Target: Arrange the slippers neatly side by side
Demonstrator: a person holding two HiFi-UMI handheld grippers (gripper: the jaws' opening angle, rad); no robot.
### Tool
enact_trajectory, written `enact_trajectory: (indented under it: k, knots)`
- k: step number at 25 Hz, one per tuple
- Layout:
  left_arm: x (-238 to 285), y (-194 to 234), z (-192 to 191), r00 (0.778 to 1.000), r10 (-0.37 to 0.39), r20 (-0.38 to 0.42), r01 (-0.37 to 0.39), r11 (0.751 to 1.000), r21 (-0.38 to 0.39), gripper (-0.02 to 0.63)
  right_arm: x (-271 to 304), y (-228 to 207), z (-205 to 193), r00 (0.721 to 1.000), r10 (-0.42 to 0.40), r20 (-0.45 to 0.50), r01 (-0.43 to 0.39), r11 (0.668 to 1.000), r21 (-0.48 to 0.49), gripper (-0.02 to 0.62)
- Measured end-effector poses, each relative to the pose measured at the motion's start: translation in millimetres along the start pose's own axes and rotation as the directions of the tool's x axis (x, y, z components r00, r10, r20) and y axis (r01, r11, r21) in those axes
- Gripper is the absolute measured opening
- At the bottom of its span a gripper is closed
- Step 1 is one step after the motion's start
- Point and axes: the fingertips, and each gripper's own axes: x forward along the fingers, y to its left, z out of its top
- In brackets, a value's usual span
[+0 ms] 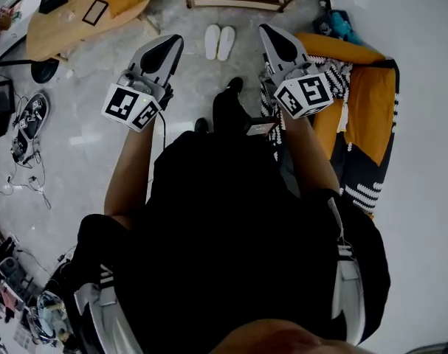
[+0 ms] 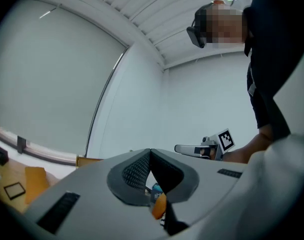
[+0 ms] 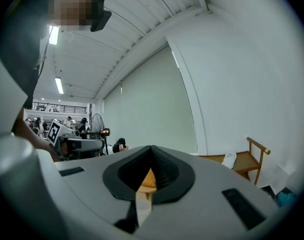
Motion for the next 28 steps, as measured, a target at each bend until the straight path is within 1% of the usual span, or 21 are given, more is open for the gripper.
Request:
enact_trajectory:
  k: [3,5,7,9,13,15,17,19,24,28]
  knots:
    - [-41,-16,-24,1.0,0.008,-0.004,-0.009,0.997,-0.074,0.015,-21,40,-20,0.999,0.025,-0.038,-0.025,1.0,0.003,0.031]
    - [-59,-20,-37,1.0,0.017,-0.015,-0.018,0.994,-0.112,0.015,-30,60,-31,0.997,0.032,-0.067,-0.032,0.999,0.005,0.031]
    - [-67,-22,-41,1.0,0.023,-0.01,-0.025,0.991,-0.135,0.015,-37,75,-35,0.995,0.045,-0.087,-0.045,0.999,0.008,0.031]
    - [-69,-26,-40,1.0,0.02,0.0,-0.02,0.99,-0.139,0.015,-45,84,-37,0.993,0.06,-0.101,-0.059,0.998,0.016,0.032]
    - [-58,-35,-38,1.0,-0.01,-0.008,0.01,0.995,-0.103,0.015,-54,83,-40,0.991,0.059,-0.122,-0.056,0.998,0.026,0.032]
    - [-54,-36,-37,1.0,-0.006,-0.018,0.004,0.996,-0.084,0.015,-55,76,-38,0.992,0.044,-0.119,-0.042,0.999,0.022,0.032]
    - [-50,-35,-38,0.999,0.026,-0.032,-0.028,0.998,-0.063,0.015,-58,68,-34,0.994,0.027,-0.109,-0.027,1.0,0.009,0.032]
    - [-44,-32,-39,0.996,0.079,-0.045,-0.081,0.996,-0.041,0.015,-63,56,-28,0.996,0.008,-0.094,-0.009,1.0,-0.01,0.032]
    - [-28,-26,-38,0.976,0.21,-0.059,-0.208,0.978,0.033,0.015,-74,27,-18,0.996,-0.059,-0.066,0.058,0.998,-0.016,0.031]
    - [-22,-30,-38,0.964,0.259,-0.066,-0.255,0.965,0.061,0.015,-79,18,-17,0.995,-0.082,-0.06,0.082,0.997,-0.01,0.031]
